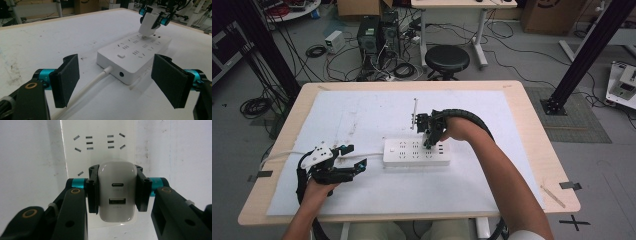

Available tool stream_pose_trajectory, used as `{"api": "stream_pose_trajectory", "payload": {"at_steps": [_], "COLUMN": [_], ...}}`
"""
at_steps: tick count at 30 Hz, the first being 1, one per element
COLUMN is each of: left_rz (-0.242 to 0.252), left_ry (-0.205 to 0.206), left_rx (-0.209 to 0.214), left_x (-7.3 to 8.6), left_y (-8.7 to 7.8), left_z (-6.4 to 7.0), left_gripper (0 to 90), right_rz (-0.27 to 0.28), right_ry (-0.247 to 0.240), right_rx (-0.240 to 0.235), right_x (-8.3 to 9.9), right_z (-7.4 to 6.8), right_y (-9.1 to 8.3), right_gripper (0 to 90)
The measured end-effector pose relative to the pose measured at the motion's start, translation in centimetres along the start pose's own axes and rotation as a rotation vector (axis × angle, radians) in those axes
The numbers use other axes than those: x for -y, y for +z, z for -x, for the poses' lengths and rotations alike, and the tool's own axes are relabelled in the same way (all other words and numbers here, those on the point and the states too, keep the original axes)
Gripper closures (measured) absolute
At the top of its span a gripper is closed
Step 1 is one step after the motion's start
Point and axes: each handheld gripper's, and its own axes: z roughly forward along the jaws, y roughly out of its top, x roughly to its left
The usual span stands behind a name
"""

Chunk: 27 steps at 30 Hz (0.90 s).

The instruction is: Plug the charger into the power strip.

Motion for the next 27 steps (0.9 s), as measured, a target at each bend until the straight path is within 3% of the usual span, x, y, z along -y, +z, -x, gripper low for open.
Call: {"api": "stream_pose_trajectory", "payload": {"at_steps": [7, 8, 17, 27], "left_rz": [-0.002, 0.0, 0.002, -0.003], "left_ry": [0.001, -0.004, -0.007, -0.008], "left_rx": [0.002, 0.002, 0.007, 0.005], "left_x": [0.0, 0.0, 0.0, -0.1], "left_y": [0.0, 0.1, 0.1, 0.3], "left_z": [0.1, 0.1, 0.0, -0.1], "left_gripper": [22.7, 22.7, 22.7, 22.7], "right_rz": [-0.024, -0.049, -0.035, -0.028], "right_ry": [0.007, -0.011, -0.001, 0.002], "right_rx": [-0.009, -0.002, -0.007, -0.056], "right_x": [-0.7, -0.7, -0.6, -0.6], "right_z": [0.1, 0.0, 0.1, 0.8], "right_y": [0.4, 0.9, 1.0, 1.5], "right_gripper": [63.5, 63.5, 63.6, 63.8]}}
